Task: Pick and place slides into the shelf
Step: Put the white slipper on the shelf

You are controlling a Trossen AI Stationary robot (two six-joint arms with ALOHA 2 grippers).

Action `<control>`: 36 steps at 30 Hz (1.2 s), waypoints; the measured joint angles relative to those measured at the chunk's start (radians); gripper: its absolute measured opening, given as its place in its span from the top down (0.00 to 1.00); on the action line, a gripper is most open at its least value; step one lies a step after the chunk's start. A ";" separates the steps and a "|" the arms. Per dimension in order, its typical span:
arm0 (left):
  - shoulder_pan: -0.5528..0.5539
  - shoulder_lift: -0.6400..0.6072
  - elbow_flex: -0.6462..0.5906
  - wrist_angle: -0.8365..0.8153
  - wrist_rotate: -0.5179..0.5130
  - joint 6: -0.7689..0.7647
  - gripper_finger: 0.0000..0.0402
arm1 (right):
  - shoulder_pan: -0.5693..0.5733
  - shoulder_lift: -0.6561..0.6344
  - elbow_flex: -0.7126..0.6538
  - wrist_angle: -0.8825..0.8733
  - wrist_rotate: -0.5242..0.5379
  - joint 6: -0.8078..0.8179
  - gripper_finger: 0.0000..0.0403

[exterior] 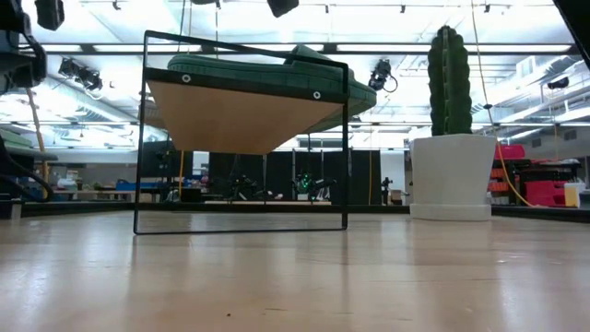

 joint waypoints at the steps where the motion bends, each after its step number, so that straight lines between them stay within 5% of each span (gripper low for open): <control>1: -0.015 0.000 0.000 0.000 0.000 0.000 0.98 | -0.003 -0.002 0.000 0.000 -0.001 -0.008 0.86; 6: -0.050 0.000 0.000 0.118 0.000 0.120 0.99 | -0.021 -0.007 0.000 0.002 -0.018 -0.035 0.86; 10: -0.030 0.007 0.003 0.472 0.043 0.686 0.99 | -0.028 -0.007 0.000 0.000 -0.038 -0.035 0.86; 13: -0.030 0.005 0.003 0.692 0.304 1.092 0.98 | -0.028 -0.008 0.000 -0.001 -0.046 -0.038 0.86; 17: -0.030 0.006 -0.003 0.866 0.720 1.300 0.98 | -0.027 -0.008 0.000 -0.003 -0.065 -0.039 0.86; 21: -0.017 0.003 -0.040 1.072 0.959 1.554 0.99 | -0.026 -0.008 0.000 -0.003 -0.079 -0.038 0.86; 31: 0.195 -0.068 -0.219 1.664 1.463 1.789 0.99 | -0.007 -0.008 0.000 -0.003 -0.086 -0.042 0.86; 36: 0.355 -0.075 -0.290 1.711 1.497 1.752 0.97 | -0.002 -0.008 0.000 -0.003 -0.086 -0.046 0.86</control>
